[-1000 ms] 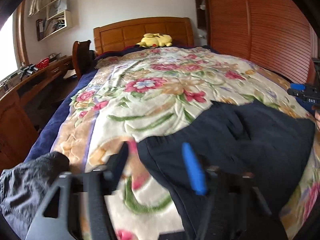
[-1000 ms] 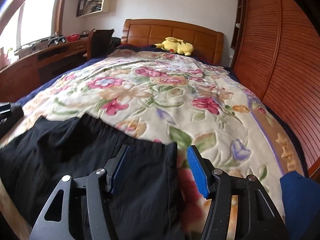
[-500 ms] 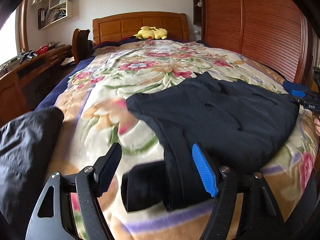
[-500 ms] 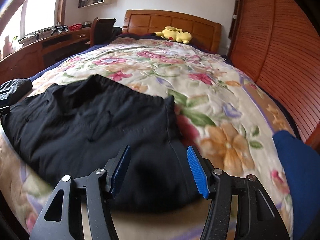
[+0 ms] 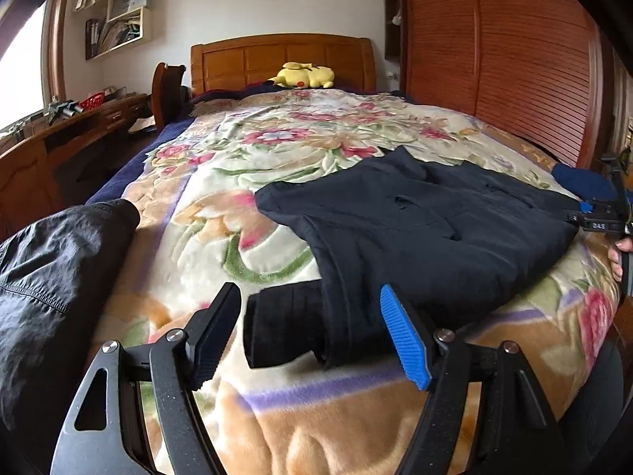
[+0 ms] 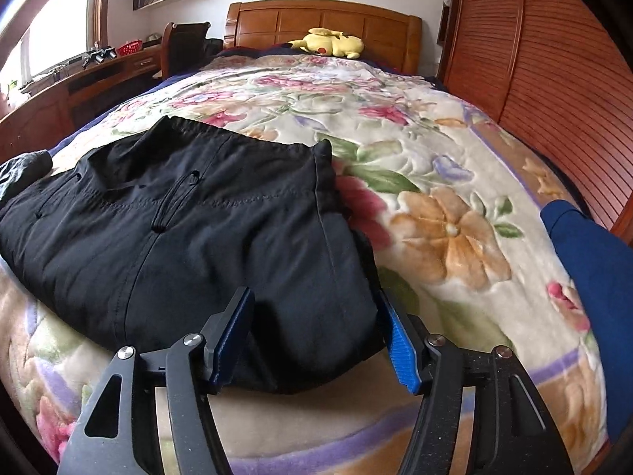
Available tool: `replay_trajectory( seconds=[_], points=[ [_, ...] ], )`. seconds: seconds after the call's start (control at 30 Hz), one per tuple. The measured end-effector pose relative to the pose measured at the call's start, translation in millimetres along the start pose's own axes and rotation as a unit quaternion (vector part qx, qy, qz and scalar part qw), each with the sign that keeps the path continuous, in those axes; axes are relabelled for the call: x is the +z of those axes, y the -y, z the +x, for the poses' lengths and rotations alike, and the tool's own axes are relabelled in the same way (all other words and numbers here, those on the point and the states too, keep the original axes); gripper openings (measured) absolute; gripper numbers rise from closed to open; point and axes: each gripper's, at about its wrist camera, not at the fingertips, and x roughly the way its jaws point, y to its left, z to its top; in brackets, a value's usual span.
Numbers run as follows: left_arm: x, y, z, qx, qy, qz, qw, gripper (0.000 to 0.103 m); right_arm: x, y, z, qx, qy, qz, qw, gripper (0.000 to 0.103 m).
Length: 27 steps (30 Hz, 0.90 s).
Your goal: Fold large clothes
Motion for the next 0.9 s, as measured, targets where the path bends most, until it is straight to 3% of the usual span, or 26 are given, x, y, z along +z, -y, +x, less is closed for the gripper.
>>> replay_trajectory(
  seconds=[0.27,0.47,0.57,0.63,0.7,0.77,0.9],
  points=[
    [-4.3,3.8,9.0,-0.017,-0.014,-0.002,0.9997,0.074,-8.7,-1.2,1.8,0.003,0.003,-0.004,1.0,0.065],
    [-12.1,4.4,24.5,-0.041,-0.033,-0.004,0.9986,0.063,-9.7,-1.5,9.5,0.007,-0.003,-0.003,1.0,0.065],
    [-14.0,8.6,29.3,-0.048,-0.039,0.005,0.9981,0.053,-10.0,-6.3,12.0,0.003,0.0,-0.013,1.0,0.065],
    [-15.7,14.1,31.7,-0.056,-0.046,0.016,0.9973,0.039,-10.4,-9.1,12.5,0.006,0.002,-0.021,1.0,0.053],
    [-16.1,17.1,32.6,-0.057,-0.049,0.024,0.9969,0.035,-11.8,-13.1,10.9,0.013,0.006,-0.035,0.999,0.034],
    [-15.4,14.8,31.8,-0.067,-0.052,0.017,0.9962,0.028,-13.1,-15.0,7.3,0.012,0.01,-0.043,0.999,0.022],
    [-13.7,15.0,23.6,-0.075,-0.047,0.012,0.996,0.02,-15.9,-13.0,-5.9,0.022,0.02,-0.041,0.999,0.016]
  ],
)
